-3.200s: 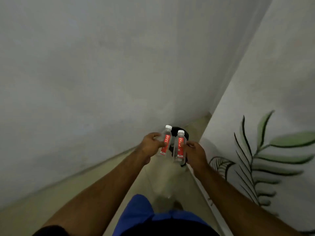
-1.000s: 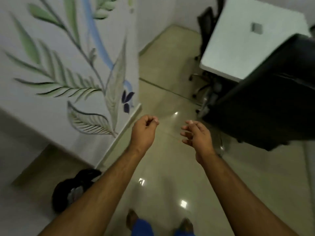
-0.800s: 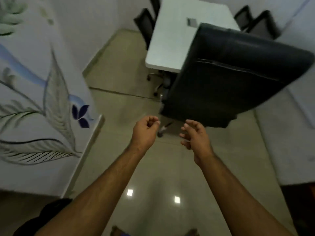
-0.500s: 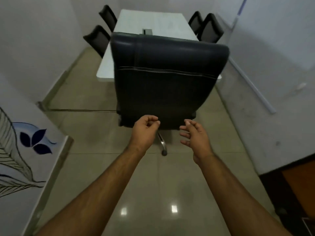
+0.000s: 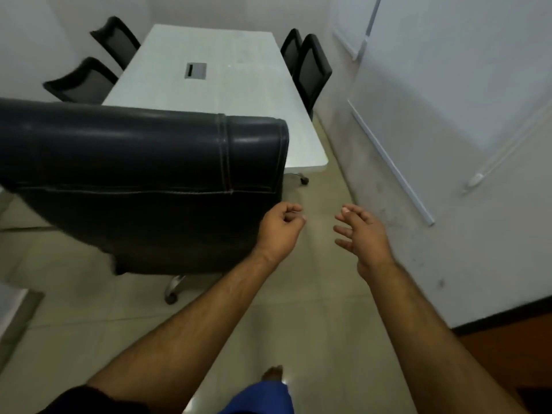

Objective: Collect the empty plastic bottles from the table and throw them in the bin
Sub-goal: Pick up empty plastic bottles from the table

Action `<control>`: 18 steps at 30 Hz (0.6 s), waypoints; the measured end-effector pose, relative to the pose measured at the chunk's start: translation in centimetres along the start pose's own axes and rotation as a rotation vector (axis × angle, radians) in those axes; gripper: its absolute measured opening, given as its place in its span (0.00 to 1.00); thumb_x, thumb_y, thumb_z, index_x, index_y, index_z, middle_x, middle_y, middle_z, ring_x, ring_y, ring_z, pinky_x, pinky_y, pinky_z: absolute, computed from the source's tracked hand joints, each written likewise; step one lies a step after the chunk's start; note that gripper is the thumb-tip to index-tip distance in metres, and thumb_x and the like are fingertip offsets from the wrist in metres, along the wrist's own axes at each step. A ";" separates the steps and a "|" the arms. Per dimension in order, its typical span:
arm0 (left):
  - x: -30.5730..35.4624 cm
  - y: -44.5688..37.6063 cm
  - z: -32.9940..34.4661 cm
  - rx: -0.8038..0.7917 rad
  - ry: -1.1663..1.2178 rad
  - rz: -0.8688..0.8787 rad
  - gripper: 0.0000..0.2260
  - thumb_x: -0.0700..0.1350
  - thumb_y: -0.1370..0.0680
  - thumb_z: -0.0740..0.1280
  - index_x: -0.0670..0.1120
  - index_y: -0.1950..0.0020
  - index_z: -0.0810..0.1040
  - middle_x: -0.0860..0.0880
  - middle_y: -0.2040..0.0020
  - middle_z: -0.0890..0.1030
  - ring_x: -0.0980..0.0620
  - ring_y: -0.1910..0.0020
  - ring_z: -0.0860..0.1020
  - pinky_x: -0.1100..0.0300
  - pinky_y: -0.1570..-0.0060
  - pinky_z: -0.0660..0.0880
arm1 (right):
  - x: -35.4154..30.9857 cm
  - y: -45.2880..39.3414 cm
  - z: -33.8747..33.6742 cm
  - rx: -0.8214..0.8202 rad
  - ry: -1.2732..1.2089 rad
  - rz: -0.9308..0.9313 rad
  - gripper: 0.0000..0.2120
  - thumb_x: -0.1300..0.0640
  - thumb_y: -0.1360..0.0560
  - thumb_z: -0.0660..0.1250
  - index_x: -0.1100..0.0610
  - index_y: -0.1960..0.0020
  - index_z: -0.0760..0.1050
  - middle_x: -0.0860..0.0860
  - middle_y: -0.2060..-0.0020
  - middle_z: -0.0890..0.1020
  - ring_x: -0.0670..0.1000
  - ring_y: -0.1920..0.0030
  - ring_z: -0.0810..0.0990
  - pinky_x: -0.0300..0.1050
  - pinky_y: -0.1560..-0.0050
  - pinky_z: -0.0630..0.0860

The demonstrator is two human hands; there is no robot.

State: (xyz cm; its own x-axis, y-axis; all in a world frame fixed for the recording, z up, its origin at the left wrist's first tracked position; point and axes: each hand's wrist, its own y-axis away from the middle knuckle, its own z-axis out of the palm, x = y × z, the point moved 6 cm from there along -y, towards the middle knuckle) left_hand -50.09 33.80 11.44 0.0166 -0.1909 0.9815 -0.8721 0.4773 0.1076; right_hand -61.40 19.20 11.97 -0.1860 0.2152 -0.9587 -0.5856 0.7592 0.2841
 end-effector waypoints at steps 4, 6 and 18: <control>2.6 -7.8 5.5 0.013 0.024 -0.010 0.07 0.40 0.23 0.68 0.44 0.46 0.80 0.50 0.61 0.78 0.56 0.65 0.74 0.64 0.65 0.73 | -4.0 -8.1 -1.8 -0.026 0.033 -0.005 0.10 0.54 0.20 0.67 0.52 0.40 0.78 0.52 0.45 0.83 0.54 0.47 0.83 0.52 0.47 0.80; 3.7 -10.9 7.2 0.021 0.031 -0.018 0.07 0.40 0.23 0.68 0.44 0.46 0.80 0.47 0.59 0.78 0.54 0.62 0.75 0.66 0.63 0.73 | -5.2 -11.4 -2.4 -0.025 0.041 0.005 0.11 0.54 0.20 0.67 0.53 0.38 0.78 0.53 0.45 0.84 0.53 0.48 0.83 0.51 0.49 0.80; 4.8 -35.2 19.0 0.228 -0.046 -0.087 0.08 0.44 0.22 0.68 0.48 0.44 0.80 0.46 0.53 0.83 0.48 0.51 0.82 0.53 0.51 0.80 | -11.8 -42.0 -3.9 -0.207 0.134 -0.041 0.11 0.53 0.20 0.67 0.52 0.38 0.78 0.51 0.47 0.84 0.53 0.47 0.83 0.50 0.50 0.81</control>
State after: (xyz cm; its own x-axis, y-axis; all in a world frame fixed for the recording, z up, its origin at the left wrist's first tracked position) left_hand -28.64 -0.21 9.33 0.0791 -0.2646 0.9611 -0.9562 0.2523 0.1482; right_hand -37.70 -17.58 11.41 -0.2531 0.0930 -0.9630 -0.7418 0.6203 0.2549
